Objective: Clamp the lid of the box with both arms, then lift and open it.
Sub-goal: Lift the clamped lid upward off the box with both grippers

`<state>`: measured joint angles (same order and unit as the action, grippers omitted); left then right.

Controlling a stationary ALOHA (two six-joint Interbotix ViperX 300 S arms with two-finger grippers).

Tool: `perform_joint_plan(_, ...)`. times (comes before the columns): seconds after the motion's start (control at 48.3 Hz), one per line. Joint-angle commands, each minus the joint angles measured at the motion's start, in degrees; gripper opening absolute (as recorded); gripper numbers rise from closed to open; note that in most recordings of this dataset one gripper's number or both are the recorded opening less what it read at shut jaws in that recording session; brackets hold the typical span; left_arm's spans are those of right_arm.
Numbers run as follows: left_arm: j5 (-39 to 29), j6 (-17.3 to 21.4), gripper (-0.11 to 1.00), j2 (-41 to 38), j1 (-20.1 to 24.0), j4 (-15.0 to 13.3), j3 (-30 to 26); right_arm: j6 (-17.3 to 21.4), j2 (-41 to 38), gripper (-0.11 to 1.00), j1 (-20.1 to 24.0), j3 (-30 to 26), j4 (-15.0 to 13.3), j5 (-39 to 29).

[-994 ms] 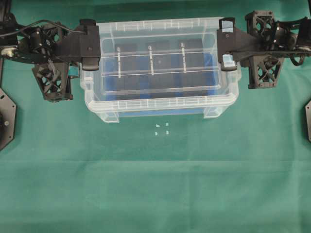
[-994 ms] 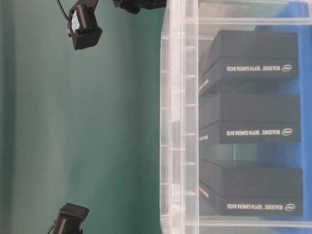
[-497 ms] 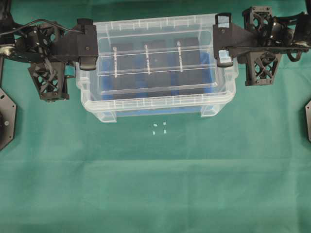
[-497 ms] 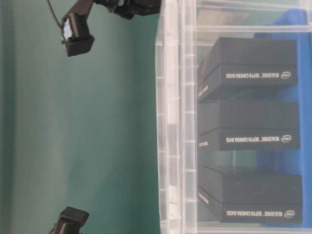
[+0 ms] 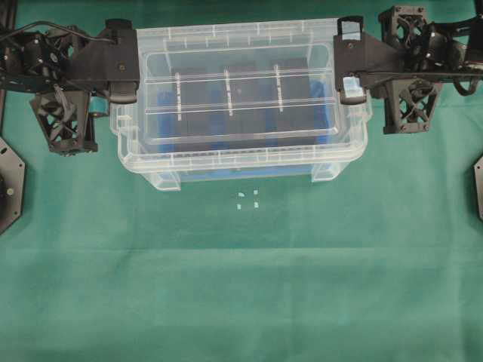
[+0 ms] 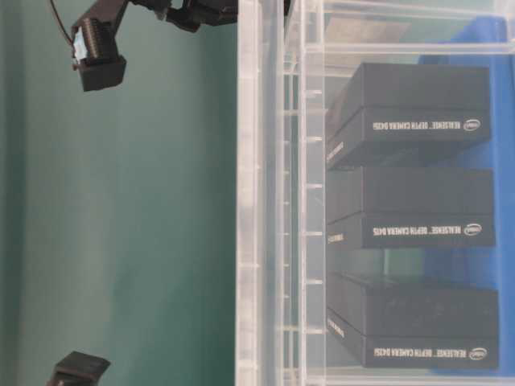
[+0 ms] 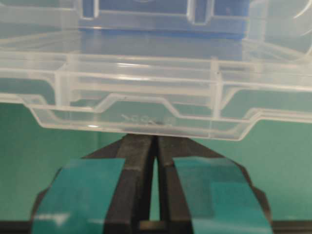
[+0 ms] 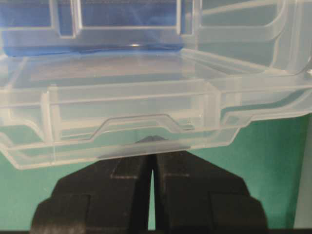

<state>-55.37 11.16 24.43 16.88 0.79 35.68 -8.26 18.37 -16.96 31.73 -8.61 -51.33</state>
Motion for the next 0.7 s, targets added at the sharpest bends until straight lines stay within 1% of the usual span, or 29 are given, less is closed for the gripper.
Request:
perform_joint_plan(0.0,0.3,-0.2,0.01,0.8,-0.9,-0.2,-3.5,0.6,1.2,0.00,1.8,-3.4,0.6,0.5)
perform_joint_plan(0.207,-0.8,-0.2,0.01,0.8,-1.5,-0.2,-5.1,0.6,1.8,0.00,2.0,-3.6,0.6,0.3)
perform_joint_plan(0.352,-0.9,-0.3,0.01,0.8,-1.6,-0.2,-5.1,0.6,1.8,0.00,2.0,-3.6,0.5,0.3)
perform_joint_plan(0.476,-1.6,-0.4,0.01,0.7,-2.6,-0.2,-5.2,1.4,1.9,0.00,2.5,-3.6,0.6,-0.3)
perform_joint_plan(0.683,-2.5,-3.7,0.01,0.8,-4.5,-0.2,-5.4,4.5,2.5,0.00,4.7,-4.0,0.5,-3.0)
